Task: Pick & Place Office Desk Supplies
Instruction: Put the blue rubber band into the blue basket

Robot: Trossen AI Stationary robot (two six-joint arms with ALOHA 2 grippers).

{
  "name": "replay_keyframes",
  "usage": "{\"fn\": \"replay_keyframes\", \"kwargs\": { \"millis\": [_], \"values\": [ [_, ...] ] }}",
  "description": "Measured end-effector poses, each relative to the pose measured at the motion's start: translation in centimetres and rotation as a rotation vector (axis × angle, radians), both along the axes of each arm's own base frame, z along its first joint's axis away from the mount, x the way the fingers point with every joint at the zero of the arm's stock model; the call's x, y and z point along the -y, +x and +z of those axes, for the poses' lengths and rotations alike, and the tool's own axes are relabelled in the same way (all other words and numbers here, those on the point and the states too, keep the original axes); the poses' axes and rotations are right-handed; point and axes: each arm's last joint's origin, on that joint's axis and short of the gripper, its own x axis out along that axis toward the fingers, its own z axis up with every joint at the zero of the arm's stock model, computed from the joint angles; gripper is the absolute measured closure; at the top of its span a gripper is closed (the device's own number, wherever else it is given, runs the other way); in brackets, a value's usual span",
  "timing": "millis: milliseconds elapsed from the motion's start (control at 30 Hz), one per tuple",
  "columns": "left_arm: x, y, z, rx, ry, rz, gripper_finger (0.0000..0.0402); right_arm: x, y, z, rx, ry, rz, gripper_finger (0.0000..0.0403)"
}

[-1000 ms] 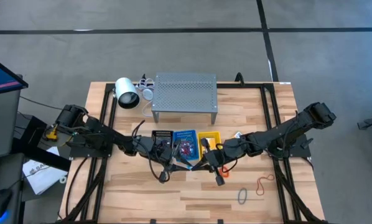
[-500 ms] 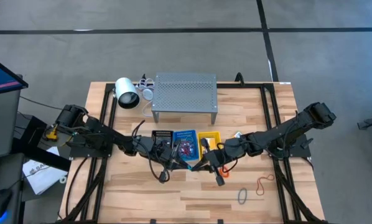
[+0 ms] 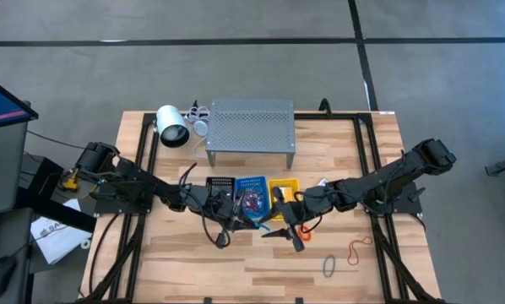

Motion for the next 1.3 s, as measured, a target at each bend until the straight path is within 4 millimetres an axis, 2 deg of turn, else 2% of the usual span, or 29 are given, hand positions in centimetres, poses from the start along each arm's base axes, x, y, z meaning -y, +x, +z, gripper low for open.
{"fn": "replay_keyframes", "kwargs": {
  "millis": [133,233,400,667,867,1033,1133,1300],
  "values": [
    [0.0,0.0,0.0,0.009,0.025,0.000,0.0400,0.0,0.0,0.0,0.015,-0.037,0.009,0.0170],
    [0.0,0.0,0.0,0.013,0.032,-0.001,0.0399,0.0,0.0,0.0,0.018,-0.049,0.011,0.0143],
    [0.0,0.0,-0.1,0.010,0.051,0.001,0.0400,0.4,-0.7,0.6,0.002,-0.075,0.000,0.0137],
    [-0.3,-0.7,0.6,-0.047,0.072,0.002,0.0400,1.4,-4.0,3.2,-0.021,-0.130,-0.069,0.0138],
    [-1.1,-3.3,3.0,-0.150,0.105,-0.001,0.0400,1.7,-6.7,3.9,-0.095,-0.181,-0.166,0.0138],
    [-1.9,-6.1,4.9,-0.142,0.103,0.000,0.0400,1.6,-9.3,3.9,-0.045,-0.134,-0.141,0.0138],
    [-2.6,-7.9,4.5,-0.122,0.099,0.047,0.0400,1.9,-11.1,3.1,-0.024,-0.081,-0.168,0.0138],
    [-3.6,-10.3,2.2,-0.030,0.064,0.100,0.0400,2.1,-13.6,1.2,0.098,0.009,-0.162,0.0138]
  ]
}}
